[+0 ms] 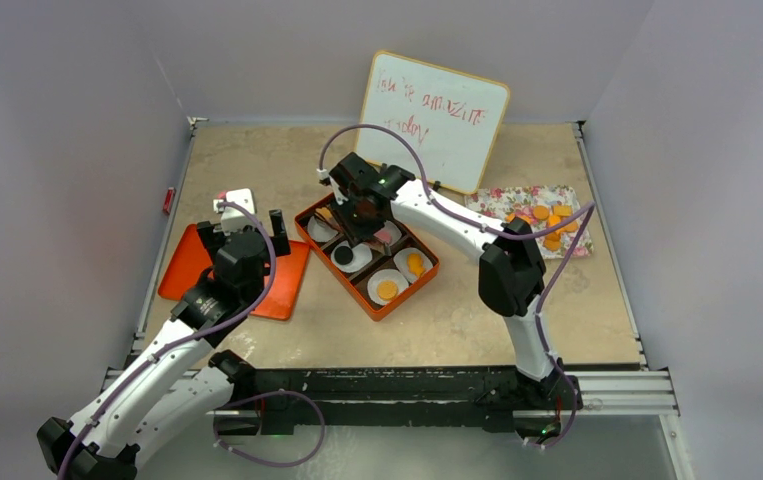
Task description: Pack the cookies
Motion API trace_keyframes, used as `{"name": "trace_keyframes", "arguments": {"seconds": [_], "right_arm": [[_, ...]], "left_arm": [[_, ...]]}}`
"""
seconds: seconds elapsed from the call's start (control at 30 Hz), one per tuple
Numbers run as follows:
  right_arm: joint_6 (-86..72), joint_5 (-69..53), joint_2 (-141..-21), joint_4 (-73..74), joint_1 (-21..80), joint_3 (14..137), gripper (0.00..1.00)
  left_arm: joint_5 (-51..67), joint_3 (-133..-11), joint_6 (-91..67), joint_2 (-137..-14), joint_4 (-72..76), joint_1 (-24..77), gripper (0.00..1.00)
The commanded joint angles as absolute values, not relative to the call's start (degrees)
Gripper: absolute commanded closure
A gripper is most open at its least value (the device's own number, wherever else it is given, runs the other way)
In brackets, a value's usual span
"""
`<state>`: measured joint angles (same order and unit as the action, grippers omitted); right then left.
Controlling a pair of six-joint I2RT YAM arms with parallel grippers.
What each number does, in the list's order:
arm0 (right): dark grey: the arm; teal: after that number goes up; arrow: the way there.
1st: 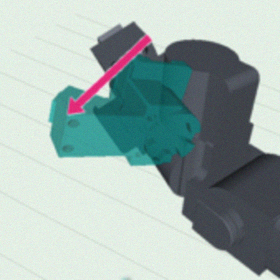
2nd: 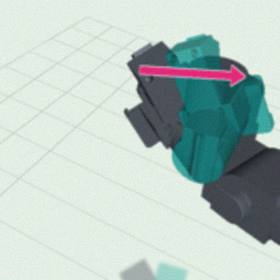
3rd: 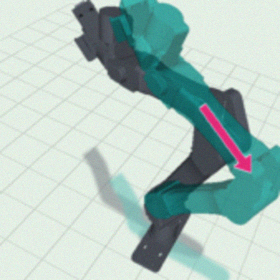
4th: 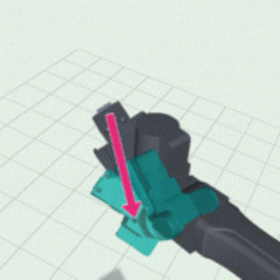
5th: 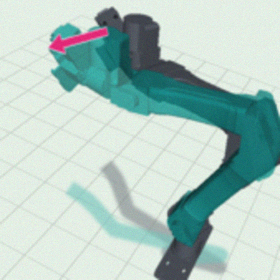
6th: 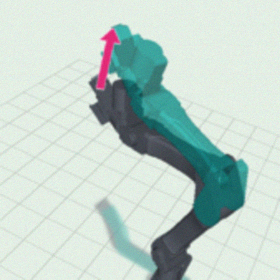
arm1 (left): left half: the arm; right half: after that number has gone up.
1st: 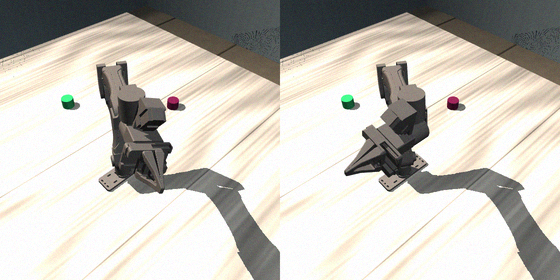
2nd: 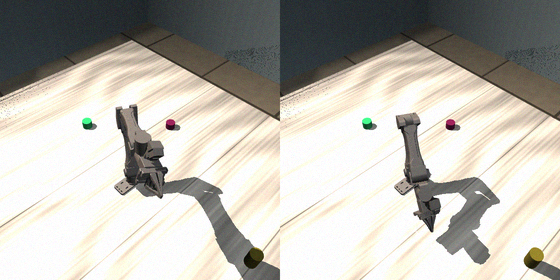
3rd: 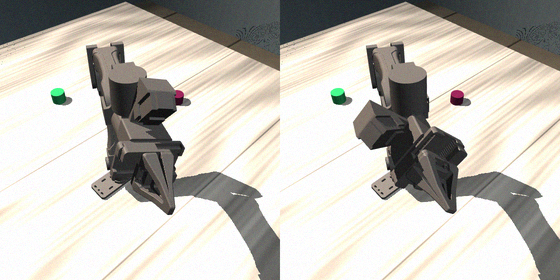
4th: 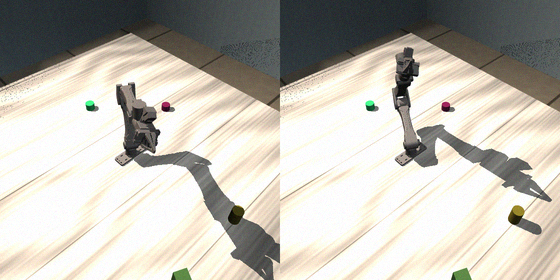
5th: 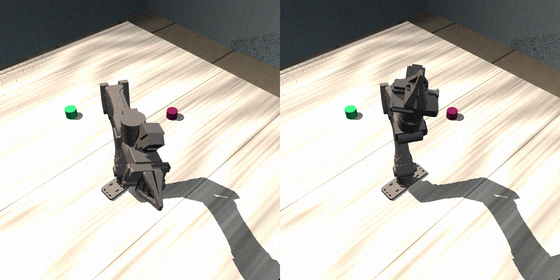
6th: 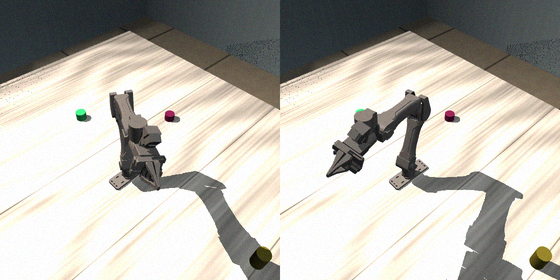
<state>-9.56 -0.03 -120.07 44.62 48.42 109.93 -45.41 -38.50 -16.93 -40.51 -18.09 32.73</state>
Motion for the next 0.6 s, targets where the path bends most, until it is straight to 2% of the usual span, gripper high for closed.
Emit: {"name": "trace_keyframes", "arguments": {"seconds": [0.0,0.57], "right_arm": [[-7.79,-1.41,-119.40,46.45,49.21,112.33,0.73],[-7.32,-0.84,-120.15,47.58,49.81,113.68,0.57]], "left_arm": [[-45.36,-38.06,-17.14,-40.11,-16.70,32.43,0.00],[-44.69,-38.06,-16.96,-40.16,-16.65,32.47,0.00]]}}
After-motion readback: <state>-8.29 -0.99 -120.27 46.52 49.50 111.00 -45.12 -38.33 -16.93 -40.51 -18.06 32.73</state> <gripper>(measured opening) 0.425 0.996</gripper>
